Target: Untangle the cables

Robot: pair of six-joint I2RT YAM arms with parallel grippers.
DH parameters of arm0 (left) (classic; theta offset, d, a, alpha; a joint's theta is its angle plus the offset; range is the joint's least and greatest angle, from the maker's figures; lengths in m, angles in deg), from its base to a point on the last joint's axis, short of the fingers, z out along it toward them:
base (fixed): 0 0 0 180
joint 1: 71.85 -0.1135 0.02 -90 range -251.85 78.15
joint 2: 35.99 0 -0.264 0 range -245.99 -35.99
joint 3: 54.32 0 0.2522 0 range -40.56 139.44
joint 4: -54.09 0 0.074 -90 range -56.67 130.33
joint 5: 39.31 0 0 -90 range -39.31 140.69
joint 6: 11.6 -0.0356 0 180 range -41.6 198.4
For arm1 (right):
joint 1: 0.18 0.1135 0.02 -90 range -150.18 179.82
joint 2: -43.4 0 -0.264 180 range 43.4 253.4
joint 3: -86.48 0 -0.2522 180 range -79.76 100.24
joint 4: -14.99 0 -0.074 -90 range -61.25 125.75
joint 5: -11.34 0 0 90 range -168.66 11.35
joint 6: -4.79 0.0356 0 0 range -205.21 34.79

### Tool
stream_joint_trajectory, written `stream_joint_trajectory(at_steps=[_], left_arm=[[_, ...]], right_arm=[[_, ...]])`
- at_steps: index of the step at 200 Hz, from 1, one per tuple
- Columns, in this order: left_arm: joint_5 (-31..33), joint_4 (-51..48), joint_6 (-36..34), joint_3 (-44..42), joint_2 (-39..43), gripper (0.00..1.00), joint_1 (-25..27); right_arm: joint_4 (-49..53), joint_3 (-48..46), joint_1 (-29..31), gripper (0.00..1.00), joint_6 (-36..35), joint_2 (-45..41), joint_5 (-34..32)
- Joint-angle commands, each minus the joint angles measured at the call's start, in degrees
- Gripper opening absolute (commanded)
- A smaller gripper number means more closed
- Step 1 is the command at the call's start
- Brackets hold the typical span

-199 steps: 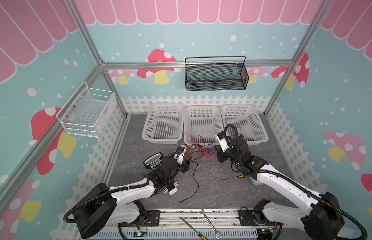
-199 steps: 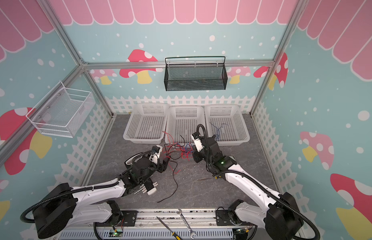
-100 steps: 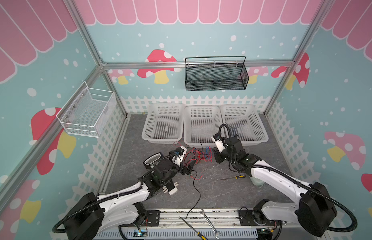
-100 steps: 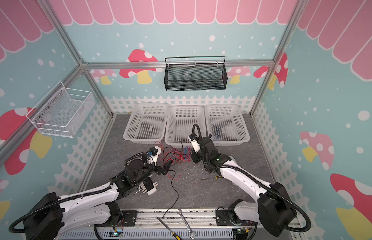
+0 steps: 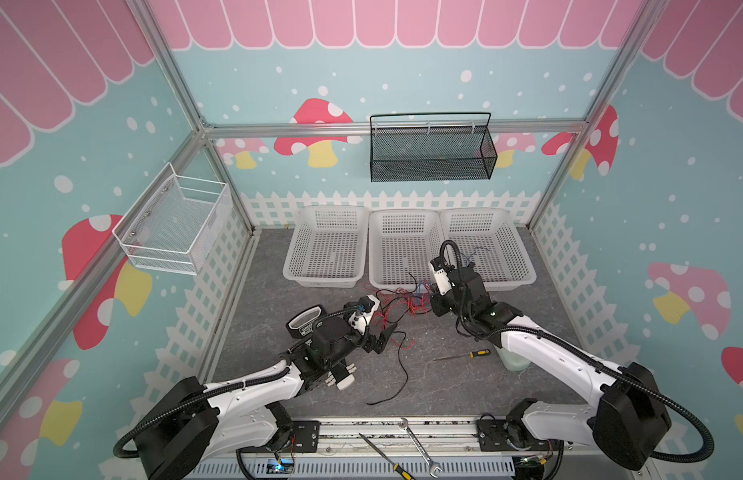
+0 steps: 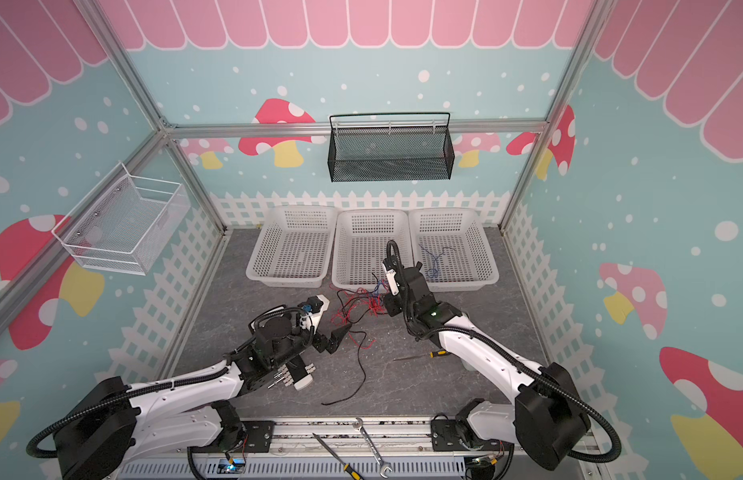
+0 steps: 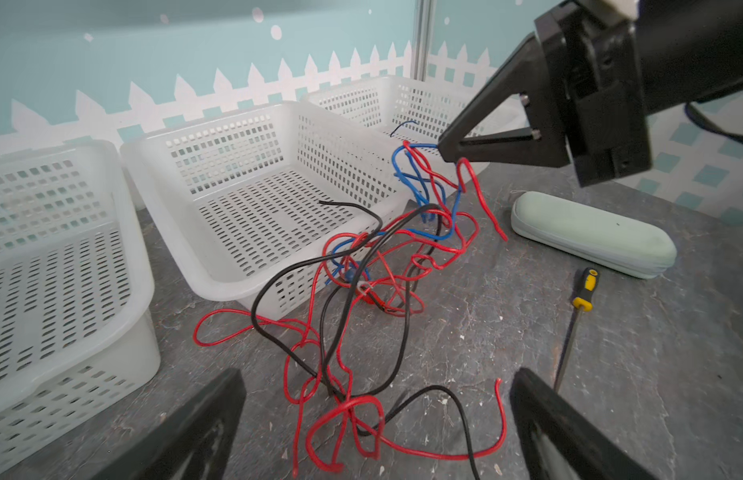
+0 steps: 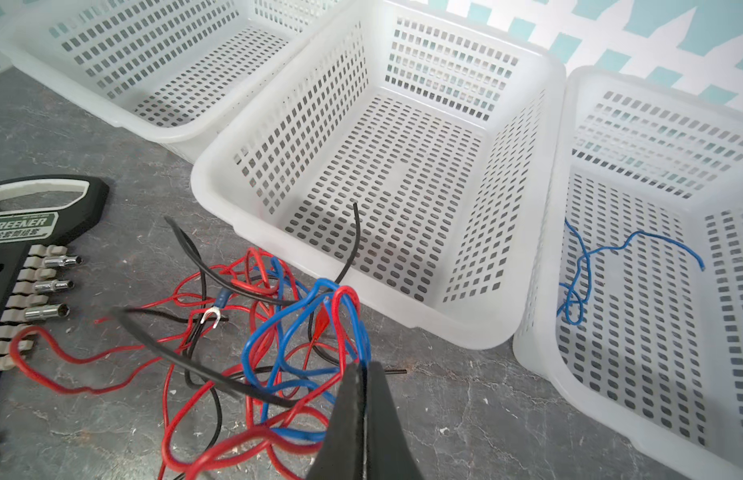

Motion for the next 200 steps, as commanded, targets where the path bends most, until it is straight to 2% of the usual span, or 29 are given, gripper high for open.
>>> stream_joint_trajectory(at_steps=[1, 51, 97, 113, 141, 162, 171, 200], left_arm=[[-3.52, 4.22, -1.23, -0.39, 0.15, 0.99, -0.39], [-6.05, 9.79, -0.07, 7.98, -10.73, 0.96, 0.87], [-2.17, 16.30, 0.43, 12.59, -19.78, 0.86, 1.81], [-1.80, 17.67, 1.10, 13.07, -21.91, 0.76, 1.81], [-0.56, 17.67, 1.84, 13.83, -24.59, 0.46, 1.81], [0.89, 18.03, 2.24, 13.46, -25.20, 0.18, 1.81], [1.95, 17.72, 2.50, 13.29, -25.16, 0.00, 1.79], [4.24, 15.95, 2.42, 12.84, -24.21, 0.00, 1.72]], right_arm=[[-0.97, 1.67, -0.11, 0.00, -1.08, 1.48, 3.54], [-4.81, 1.22, 0.02, 0.00, -1.45, 1.81, 12.11], [-7.50, -1.27, 0.07, 0.00, -3.47, -2.22, 18.43], [-9.33, -3.07, 0.11, 0.00, -3.58, -4.60, 20.59], [-11.16, -5.19, 0.12, 0.00, -3.15, -8.33, 21.17], [-10.33, -5.28, 0.14, 0.00, -2.84, -9.49, 20.18], [-9.91, -5.27, 0.07, 0.00, -2.79, -9.60, 19.51], [-7.96, -4.98, 0.11, 0.00, -2.55, -9.44, 16.59]])
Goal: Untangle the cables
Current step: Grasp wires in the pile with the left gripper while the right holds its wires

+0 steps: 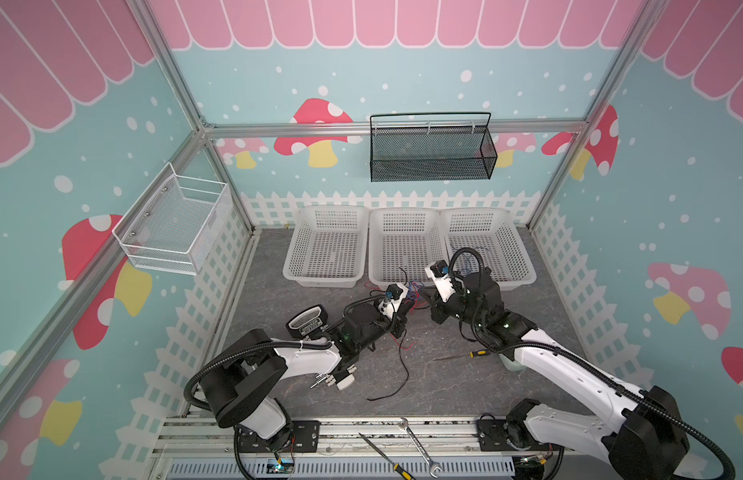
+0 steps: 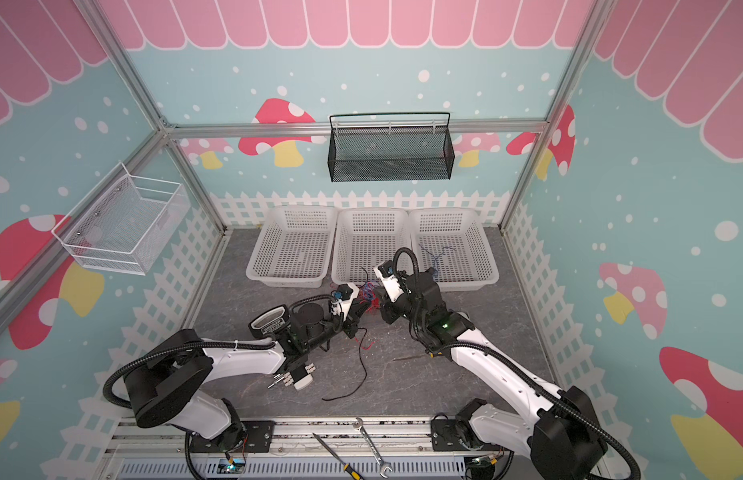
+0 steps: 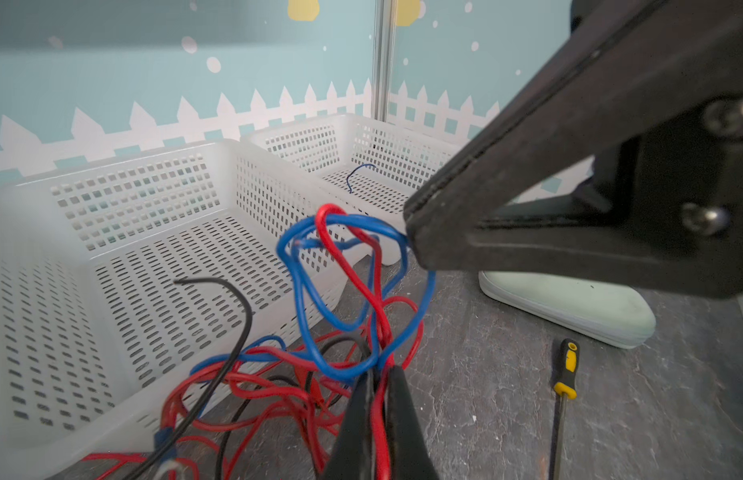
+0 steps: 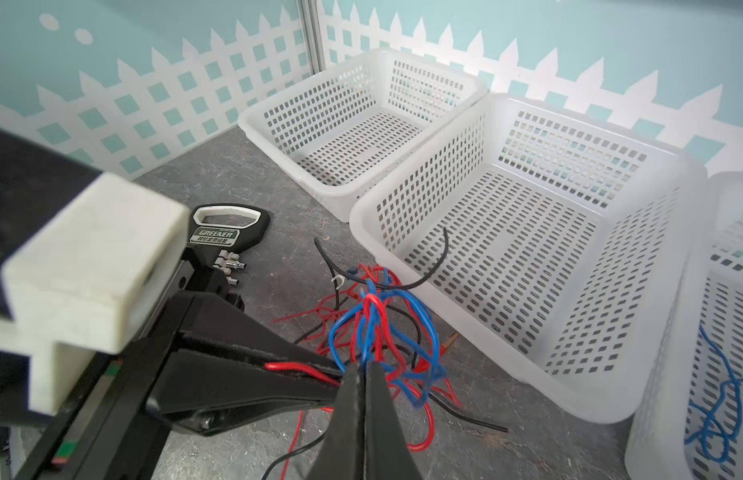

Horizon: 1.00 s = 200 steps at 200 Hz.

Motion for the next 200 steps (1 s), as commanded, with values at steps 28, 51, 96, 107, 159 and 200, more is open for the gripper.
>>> stream_joint_trajectory(at_steps=[28, 51, 96, 107, 159, 200], left_arm=[[9.40, -6.16, 0.06, 0.21, 1.74, 0.00, -0.92], [10.69, -9.22, 0.69, -1.62, 3.75, 0.00, -1.33], [3.87, -6.00, 1.36, -6.67, 7.46, 0.00, -1.54], [2.23, -5.64, 1.48, -6.77, 7.62, 0.00, -1.52], [0.34, -4.71, 2.80, -5.44, 6.44, 0.00, -1.45], [-1.20, -4.05, 3.27, -4.73, 5.95, 0.00, -1.45]], right_arm=[[4.22, 1.03, 0.13, 0.00, 0.94, -1.13, -12.04], [7.79, 1.94, 0.11, 0.00, 1.70, -1.60, -20.47], [3.78, 1.41, 0.14, 0.09, -0.14, -0.76, -6.35], [1.74, 1.63, 0.07, 0.16, -0.40, 0.19, -0.32], [-4.13, 3.08, 0.19, 0.26, 1.74, 5.29, 11.92], [-4.85, 4.18, 0.17, 0.25, 2.40, 9.13, 12.08]])
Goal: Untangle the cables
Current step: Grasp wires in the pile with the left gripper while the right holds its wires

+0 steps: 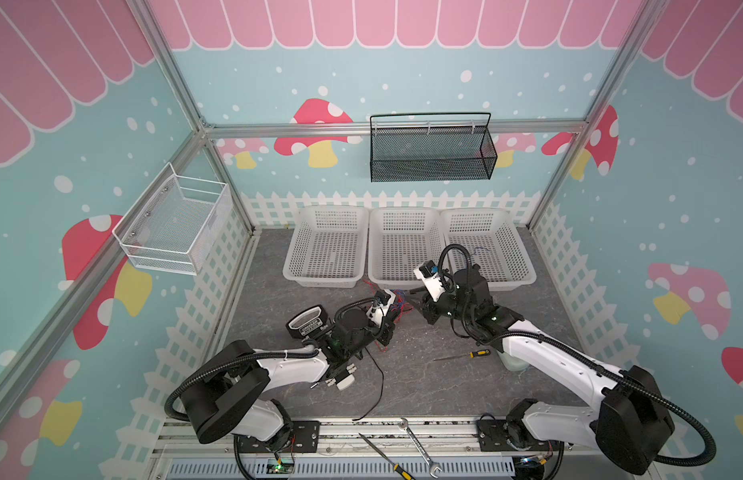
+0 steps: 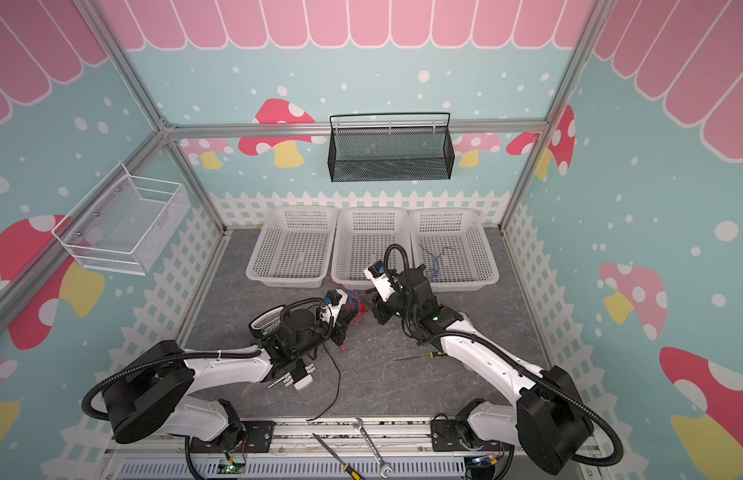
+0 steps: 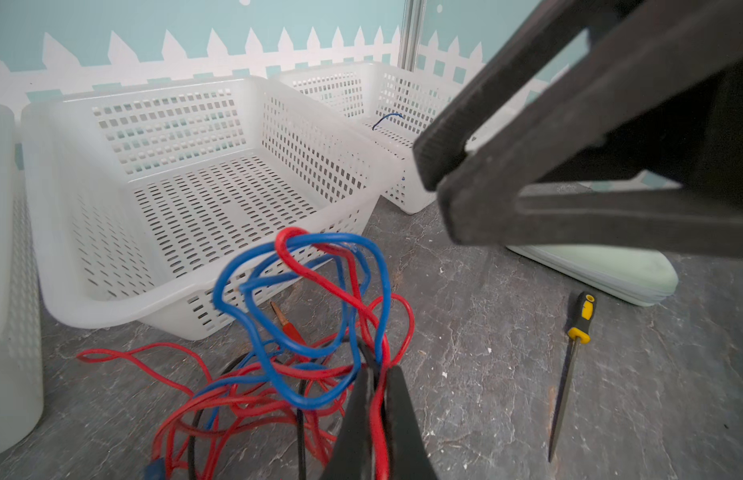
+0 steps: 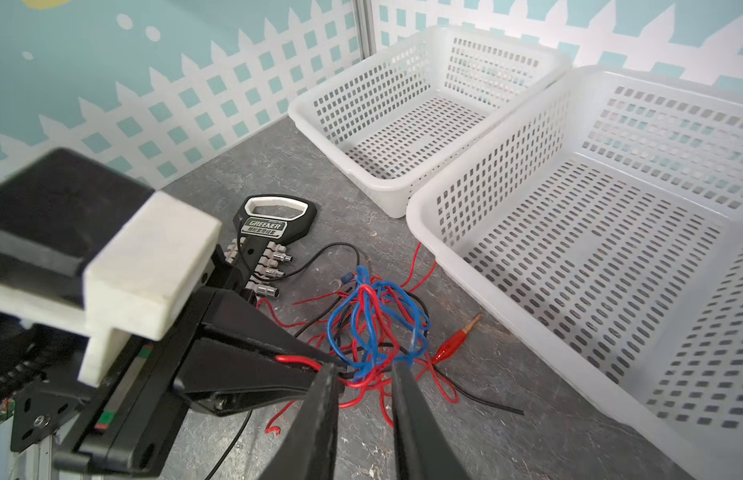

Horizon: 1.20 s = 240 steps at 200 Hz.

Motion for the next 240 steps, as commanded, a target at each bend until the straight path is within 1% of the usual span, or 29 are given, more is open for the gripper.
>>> stream_joint_trajectory(at_steps=[1, 38, 68, 115, 138, 147, 151, 157, 160, 164, 167, 182, 208, 240], left_arm=[[-2.04, 2.37, 0.78, 1.46, -0.63, 0.00, -0.16], [-2.02, 2.66, 0.93, 1.39, -0.45, 0.00, 0.10], [-1.44, 2.77, 0.94, 1.29, -0.44, 0.00, 0.10], [-0.20, 4.20, 1.33, 0.87, -0.85, 0.00, 0.10], [0.18, 3.30, 1.83, 1.26, -0.93, 0.00, 0.10], [0.62, 2.03, 2.38, 1.46, -0.65, 0.15, 0.02], [0.79, 1.69, 2.57, 1.42, -0.48, 0.23, 0.02], [0.83, 1.59, 2.80, 1.20, -0.22, 0.39, -0.14], [0.89, 1.67, 2.83, 0.94, -0.05, 0.46, -0.20], [0.77, 1.80, 3.03, 0.69, 0.18, 0.51, -0.32], [0.68, 1.99, 3.04, 0.52, 0.40, 0.53, -0.40], [-0.01, 2.84, 3.86, -0.57, 1.58, 0.58, -1.13], [-0.95, 2.14, 4.17, -0.61, 3.14, 0.58, -1.92], [2.36, 1.49, 5.21, 0.10, 3.85, 0.58, -2.50]], right_arm=[[-1.96, 2.26, 0.05, 0.25, 0.70, 2.00, 2.20], [-3.21, 3.37, 0.11, 0.17, 1.07, 5.23, 1.72], [-3.22, 3.86, 0.06, 0.00, 0.96, 6.70, 1.81], [-3.02, 3.55, 0.04, 0.00, 0.79, 6.76, 1.66], [-2.98, 3.00, 0.04, 0.00, 0.28, 6.22, 0.79], [-2.84, 2.74, 0.08, 0.00, -0.21, 6.07, 0.46], [-2.74, 2.64, 0.05, 0.00, -0.45, 5.99, 0.28], [-2.60, 2.34, 0.05, 0.00, -0.82, 5.70, 0.01], [-2.62, 2.18, 0.06, 0.00, -0.95, 5.68, -0.20], [-2.65, 1.99, 0.04, 0.00, -1.16, 5.55, -0.56], [-2.57, 1.87, 0.04, 0.00, -1.35, 5.53, -0.85], [-2.40, 1.19, 0.05, 0.00, -2.26, 5.49, -1.51], [-2.41, 0.48, 0.11, 0.00, -3.20, 5.52, -1.33], [-2.81, -0.76, 0.06, 0.00, -3.84, 4.41, -0.85]])
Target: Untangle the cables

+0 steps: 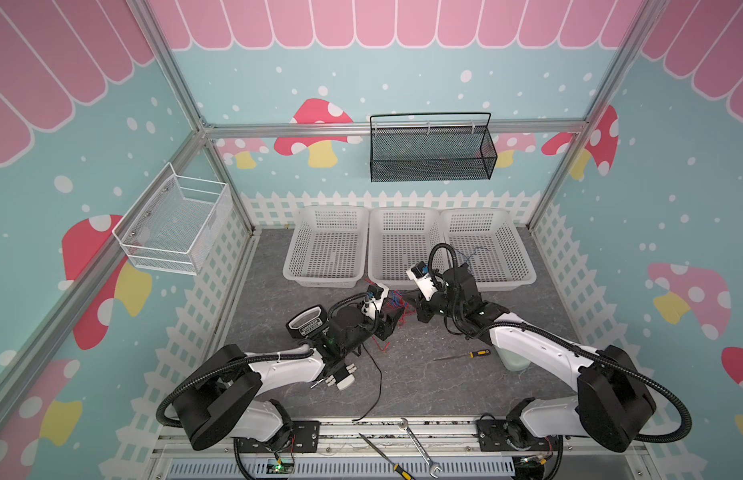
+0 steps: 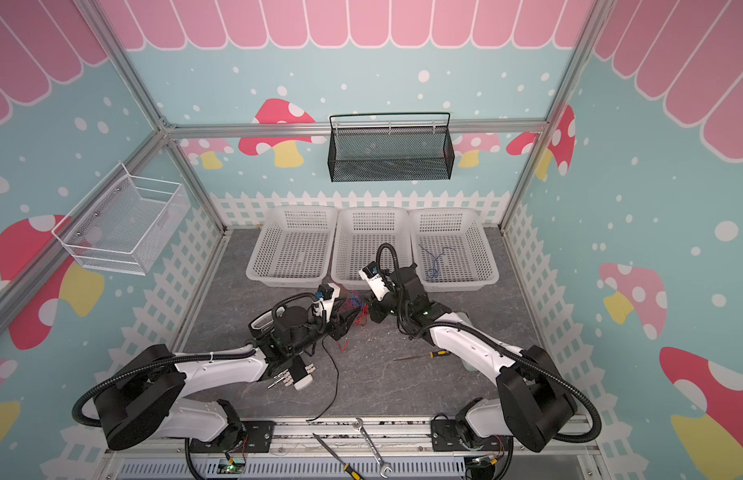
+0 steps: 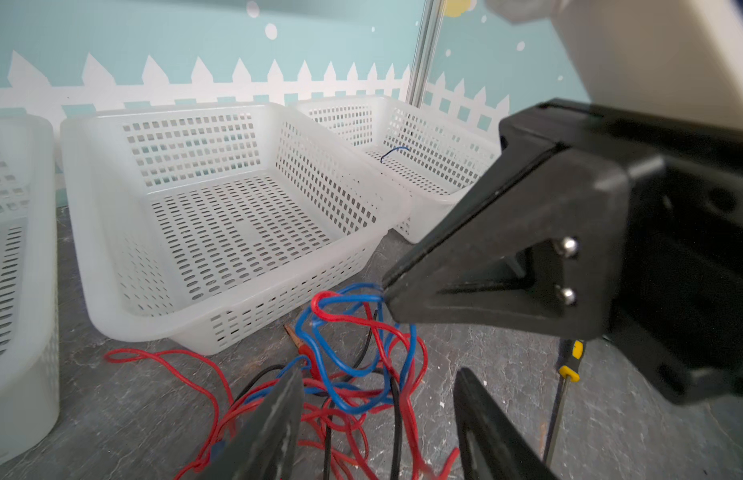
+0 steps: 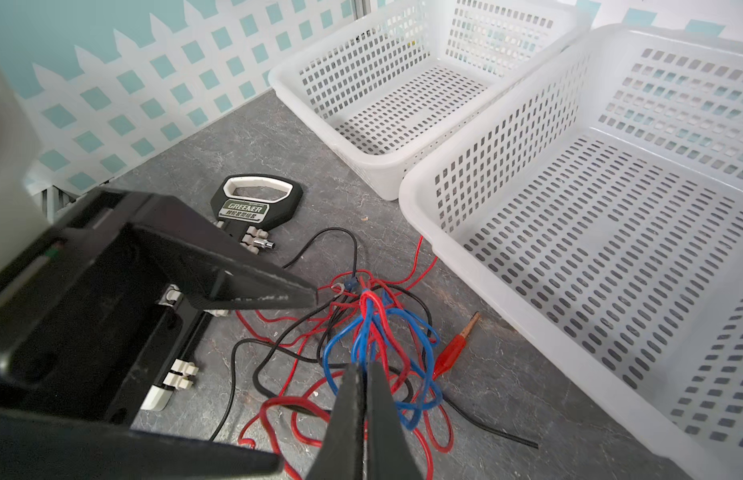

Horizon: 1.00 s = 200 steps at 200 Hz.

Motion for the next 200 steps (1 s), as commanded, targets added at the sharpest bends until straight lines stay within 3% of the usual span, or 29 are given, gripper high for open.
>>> stream_joint_trajectory(at_steps=[1, 44, 87, 127, 147, 156, 200], left_arm=[[2.49, 0.53, 1.70, 0.30, 0.90, 0.58, -0.77], [3.09, -3.36, 1.30, 3.69, -1.19, 0.58, -1.71], [2.81, -1.20, 2.29, 4.87, -3.84, 0.56, -1.71], [1.22, -1.49, 2.49, 6.64, -6.24, 0.33, -1.71], [0.65, -1.32, 2.67, 6.48, -6.52, 0.14, -1.71], [0.72, -1.31, 2.75, 6.41, -6.44, 0.00, -1.71], [1.93, -0.90, 2.69, 4.83, -4.56, 0.00, -1.71]], right_arm=[[-0.63, -1.43, 0.09, 0.00, -2.13, -1.94, 0.21], [-2.95, -4.45, 0.10, 0.00, -3.67, -5.89, 4.74], [-5.63, -6.91, 0.04, 0.00, -4.53, -9.31, 8.87], [-6.21, -7.47, 0.06, 0.00, -4.62, -10.45, 7.96], [-6.28, -7.82, 0.05, 0.00, -4.22, -10.80, 5.68], [-6.21, -7.90, 0.11, 0.00, -4.09, -10.89, 4.60], [-5.03, -7.74, 0.08, 0.00, -2.47, -10.47, -0.41]])
